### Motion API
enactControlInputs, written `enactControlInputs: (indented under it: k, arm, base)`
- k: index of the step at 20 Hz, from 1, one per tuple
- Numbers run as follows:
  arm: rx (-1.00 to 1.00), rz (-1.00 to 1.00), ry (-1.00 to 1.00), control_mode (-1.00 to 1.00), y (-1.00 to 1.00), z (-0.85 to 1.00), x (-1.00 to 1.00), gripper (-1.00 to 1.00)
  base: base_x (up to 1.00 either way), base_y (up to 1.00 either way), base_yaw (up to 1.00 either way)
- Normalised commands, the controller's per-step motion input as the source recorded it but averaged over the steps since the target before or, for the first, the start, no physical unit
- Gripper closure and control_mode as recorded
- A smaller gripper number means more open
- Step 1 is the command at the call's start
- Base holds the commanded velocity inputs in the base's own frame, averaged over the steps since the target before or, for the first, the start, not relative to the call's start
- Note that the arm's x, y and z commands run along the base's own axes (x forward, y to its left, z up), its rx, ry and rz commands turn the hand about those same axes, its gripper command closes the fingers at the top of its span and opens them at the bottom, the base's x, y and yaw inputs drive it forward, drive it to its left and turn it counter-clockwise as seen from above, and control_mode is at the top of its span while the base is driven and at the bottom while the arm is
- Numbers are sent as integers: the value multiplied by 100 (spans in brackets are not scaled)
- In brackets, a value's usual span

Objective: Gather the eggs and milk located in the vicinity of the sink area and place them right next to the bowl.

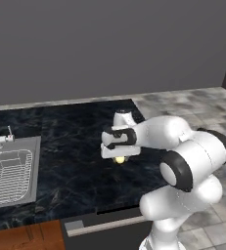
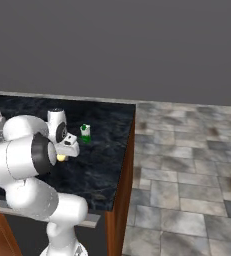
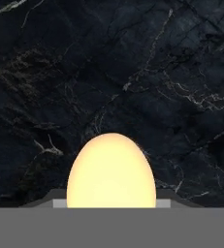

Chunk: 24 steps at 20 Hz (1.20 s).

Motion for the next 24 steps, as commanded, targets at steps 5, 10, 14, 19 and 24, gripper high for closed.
enactControlInputs:
  k: [5, 10, 14, 19, 24]
  arm:
    - [4, 0, 1, -100, 0, 99, -100, 100]
    - [-7, 0, 13, -100, -6, 80, -83, 100]
    - [-6, 0, 2, -100, -24, 49, -100, 100]
    - [-8, -10, 2, -100, -34, 18, -63, 100]
    - [-1, -7, 0, -100, -24, 0, -20, 100]
  base:
    - [0, 0, 0]
    - [0, 0, 0]
    - [0, 0, 0]
    - [0, 0, 0]
    - [0, 0, 0]
